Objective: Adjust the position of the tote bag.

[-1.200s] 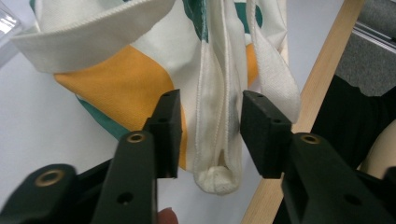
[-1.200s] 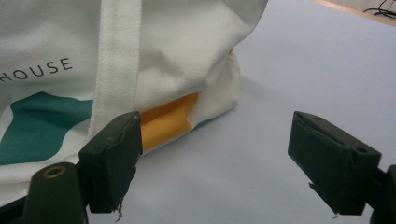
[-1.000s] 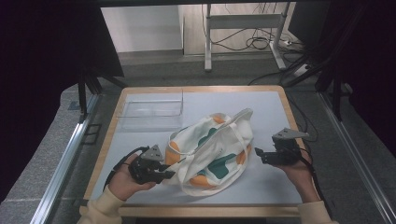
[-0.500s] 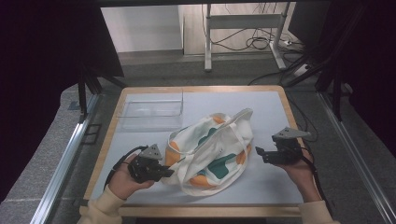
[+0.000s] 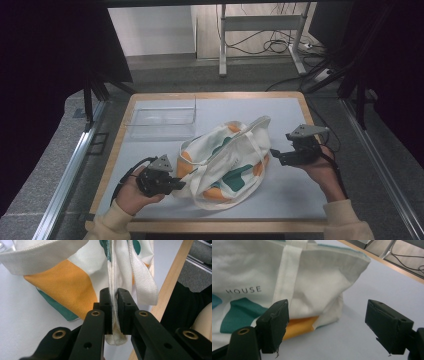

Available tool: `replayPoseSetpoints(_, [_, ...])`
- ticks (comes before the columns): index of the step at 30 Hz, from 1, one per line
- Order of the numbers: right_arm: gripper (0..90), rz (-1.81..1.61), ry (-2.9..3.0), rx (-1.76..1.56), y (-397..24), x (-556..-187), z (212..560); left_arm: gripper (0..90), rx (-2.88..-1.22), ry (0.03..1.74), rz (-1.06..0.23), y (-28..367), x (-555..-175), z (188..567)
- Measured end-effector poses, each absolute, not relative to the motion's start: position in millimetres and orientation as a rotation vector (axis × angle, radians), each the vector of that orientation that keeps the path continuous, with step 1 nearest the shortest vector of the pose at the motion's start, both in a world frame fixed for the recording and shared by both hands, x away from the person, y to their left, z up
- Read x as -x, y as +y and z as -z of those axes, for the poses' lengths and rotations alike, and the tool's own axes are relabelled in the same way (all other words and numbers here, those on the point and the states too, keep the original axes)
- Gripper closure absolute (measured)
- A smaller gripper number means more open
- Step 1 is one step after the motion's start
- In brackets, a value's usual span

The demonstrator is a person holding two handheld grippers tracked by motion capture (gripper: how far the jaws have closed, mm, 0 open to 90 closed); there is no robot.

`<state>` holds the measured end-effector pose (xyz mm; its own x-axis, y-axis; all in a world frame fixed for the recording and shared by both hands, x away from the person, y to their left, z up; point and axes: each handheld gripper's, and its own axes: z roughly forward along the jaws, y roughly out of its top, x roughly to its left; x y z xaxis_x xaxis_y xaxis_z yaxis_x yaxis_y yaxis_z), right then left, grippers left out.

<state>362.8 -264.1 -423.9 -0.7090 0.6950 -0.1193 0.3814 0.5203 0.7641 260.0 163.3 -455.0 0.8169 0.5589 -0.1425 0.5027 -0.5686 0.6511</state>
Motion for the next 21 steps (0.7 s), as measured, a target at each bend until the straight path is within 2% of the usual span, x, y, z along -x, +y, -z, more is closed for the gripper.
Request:
replayPoseSetpoints(7, [17.1, -0.948, 2.428, -0.825, -255, -388, 415, 84.4, -2.278, 0.786, -0.100, 164, -259, 455])
replayPoseSetpoints(21, [18.6, -0.902, 2.494, -0.748, -254, -429, 410, 84.5, -2.274, 0.786, -0.105, 164, -258, 455])
